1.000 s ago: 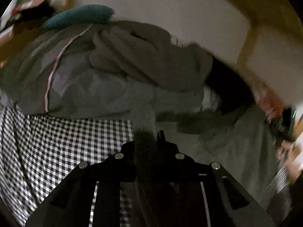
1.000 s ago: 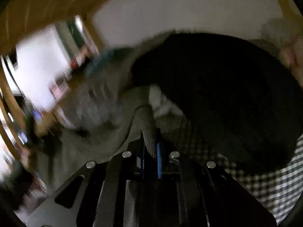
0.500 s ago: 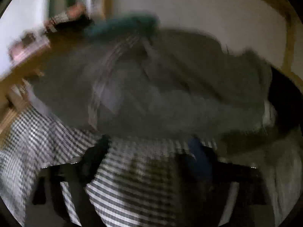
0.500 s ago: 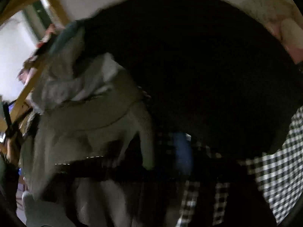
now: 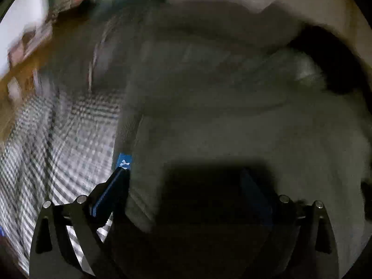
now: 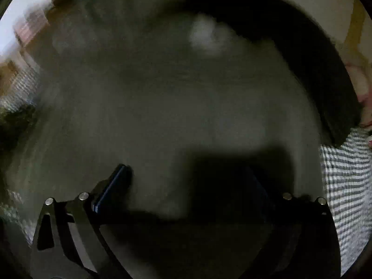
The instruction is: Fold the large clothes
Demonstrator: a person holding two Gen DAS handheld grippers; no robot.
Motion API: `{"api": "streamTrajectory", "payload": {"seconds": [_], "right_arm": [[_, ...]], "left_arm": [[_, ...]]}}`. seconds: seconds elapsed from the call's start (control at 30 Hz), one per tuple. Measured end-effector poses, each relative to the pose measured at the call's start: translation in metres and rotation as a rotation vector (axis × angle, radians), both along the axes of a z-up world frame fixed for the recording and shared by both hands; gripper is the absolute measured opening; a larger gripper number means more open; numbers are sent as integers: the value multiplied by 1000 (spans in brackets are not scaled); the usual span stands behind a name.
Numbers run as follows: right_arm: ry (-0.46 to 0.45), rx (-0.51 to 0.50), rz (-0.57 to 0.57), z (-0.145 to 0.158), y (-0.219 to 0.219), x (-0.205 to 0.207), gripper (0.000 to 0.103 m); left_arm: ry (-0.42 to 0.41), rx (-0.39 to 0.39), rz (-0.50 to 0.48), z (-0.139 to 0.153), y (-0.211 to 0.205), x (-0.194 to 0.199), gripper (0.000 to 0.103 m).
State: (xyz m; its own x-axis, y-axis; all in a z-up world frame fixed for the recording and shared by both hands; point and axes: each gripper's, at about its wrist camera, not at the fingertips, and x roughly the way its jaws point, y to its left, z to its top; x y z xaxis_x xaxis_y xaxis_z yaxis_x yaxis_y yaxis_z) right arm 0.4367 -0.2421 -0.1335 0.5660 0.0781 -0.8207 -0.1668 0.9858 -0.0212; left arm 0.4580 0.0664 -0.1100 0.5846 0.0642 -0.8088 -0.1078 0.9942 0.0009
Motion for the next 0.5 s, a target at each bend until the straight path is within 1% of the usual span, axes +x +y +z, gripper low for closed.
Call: {"api": "streamTrajectory", "payload": {"seconds": [0.03,0.07,0.1,0.13,0.17,0.2,0.23,0.27,0.3,0.33,0.37,0.4,0.43,0.47,0.5], "right_arm": [[-18,78,16,-12,-13,1,99],[-27,120,-6,-9,-21,-1,99],[-40,96,-39,-1,-21,-6,98],[-62,68,-75,10,-20,-12,98],[-83,79,-92,21,-19,-21,98],[-103,123,-99,31,-19,-32,99],[-115,178,-103,37,-19,-42,99],[-118,224,-100,42,-14,-54,99],[-117,228,-77,41,-5,-62,99],[-115,207,-47,37,8,-68,99],[-94,118,0,23,31,-71,99],[-59,46,20,8,45,-67,99],[-46,9,22,-5,50,-66,100],[-76,42,3,-13,46,-68,100],[-72,81,-8,-15,40,-68,101]], "left_arm": [[21,-84,21,-5,13,4,97],[28,-116,76,-1,24,6,98],[30,-134,82,4,26,5,98],[14,-140,84,12,26,0,98],[-26,-147,80,24,23,-11,97],[-99,-175,59,39,15,-34,97],[-140,-171,43,46,4,-51,97],[-157,-154,30,48,-4,-58,97],[-181,-106,3,47,-21,-70,97],[-200,-67,-18,45,-33,-75,97],[-212,-27,-36,40,-45,-78,97],[-192,29,-47,29,-54,-74,97],[-133,87,-46,11,-60,-64,98],[-93,98,-50,1,-61,-58,99],[-121,71,-60,-3,-57,-61,99]]}}
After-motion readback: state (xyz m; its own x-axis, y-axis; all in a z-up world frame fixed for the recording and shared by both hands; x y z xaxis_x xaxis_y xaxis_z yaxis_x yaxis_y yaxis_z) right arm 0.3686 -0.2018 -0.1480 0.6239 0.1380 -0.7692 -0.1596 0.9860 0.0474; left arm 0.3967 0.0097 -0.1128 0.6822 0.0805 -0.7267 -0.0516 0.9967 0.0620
